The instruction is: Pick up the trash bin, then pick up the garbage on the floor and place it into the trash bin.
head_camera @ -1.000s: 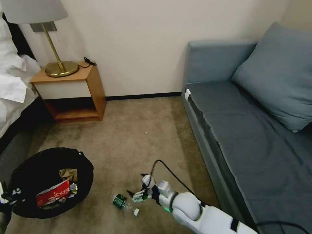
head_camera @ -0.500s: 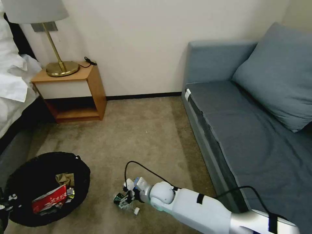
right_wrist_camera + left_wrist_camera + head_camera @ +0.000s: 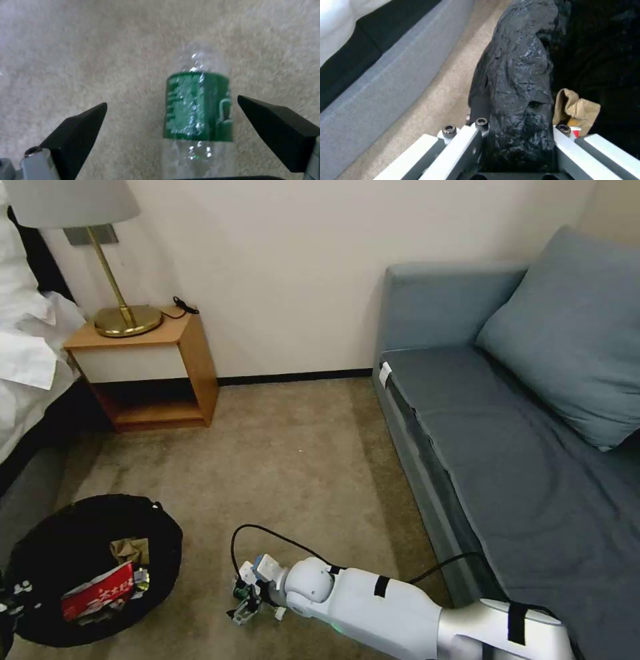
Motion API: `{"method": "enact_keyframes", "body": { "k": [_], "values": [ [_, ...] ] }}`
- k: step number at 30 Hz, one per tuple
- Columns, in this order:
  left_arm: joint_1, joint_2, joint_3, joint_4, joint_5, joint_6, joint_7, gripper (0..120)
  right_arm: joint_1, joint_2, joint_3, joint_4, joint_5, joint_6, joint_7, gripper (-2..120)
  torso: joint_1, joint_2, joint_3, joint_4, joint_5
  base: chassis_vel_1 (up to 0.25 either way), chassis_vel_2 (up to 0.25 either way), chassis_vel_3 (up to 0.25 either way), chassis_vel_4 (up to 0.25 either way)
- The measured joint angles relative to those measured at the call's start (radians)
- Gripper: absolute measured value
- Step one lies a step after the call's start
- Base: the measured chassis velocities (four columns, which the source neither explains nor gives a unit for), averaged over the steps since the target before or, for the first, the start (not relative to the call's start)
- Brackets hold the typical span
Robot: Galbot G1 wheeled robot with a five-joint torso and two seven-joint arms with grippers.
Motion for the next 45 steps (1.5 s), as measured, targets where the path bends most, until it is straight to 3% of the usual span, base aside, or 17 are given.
{"method": "enact_keyframes", "body": {
  "k": [3,7,16,19,25,36,45],
  "values": [
    [0.0,0.001,-0.003,0.0,-0.001,0.0,0.0,2,-0.001,0.004,-0.011,-0.006,-0.009,-0.002,-0.006,95,0.0,0.0,0.0,0.0,0.0,0.0,0.0,0.0,0.0],
    [0.002,-0.004,-0.008,-0.001,-0.004,-0.001,0.0,2,-0.007,0.009,-0.014,-0.021,-0.02,-0.003,-0.007,77,0.0,0.0,0.0,0.0,0.0,0.0,0.0,0.0,0.0],
    [0.004,-0.005,-0.007,-0.006,-0.004,-0.002,0.0,2,-0.004,0.016,-0.02,-0.032,-0.039,0.0,-0.011,51,0.0,0.0,0.0,0.0,0.0,0.0,0.0,0.0,0.0],
    [0.005,-0.005,-0.009,-0.015,-0.008,-0.002,0.0,2,-0.005,0.021,-0.02,-0.038,-0.054,0.004,-0.017,34,0.0,0.0,0.0,0.0,0.0001,0.0,0.0,0.0,0.0],
    [0.01,-0.004,-0.017,-0.016,-0.012,-0.002,0.0,2,-0.019,0.01,-0.001,-0.019,-0.067,0.006,-0.017,20,0.0,0.0,0.0,0.0,0.0001,0.0,0.0,0.0,0.0],
    [0.003,-0.003,-0.012,-0.016,-0.02,-0.001,-0.003,2,-0.056,-0.079,0.116,0.146,-0.01,0.004,0.044,16,0.0,0.0,0.0,0.0,0.0001,0.0,0.0,0.0,0.0],
    [0.001,0.003,-0.009,-0.014,-0.041,0.002,-0.018,2,-0.147,-0.205,0.358,0.44,0.086,0.022,0.152,16,0.0,0.0,0.0,-0.0001,0.0002,0.0,0.0,0.0,0.0]
  ]
}}
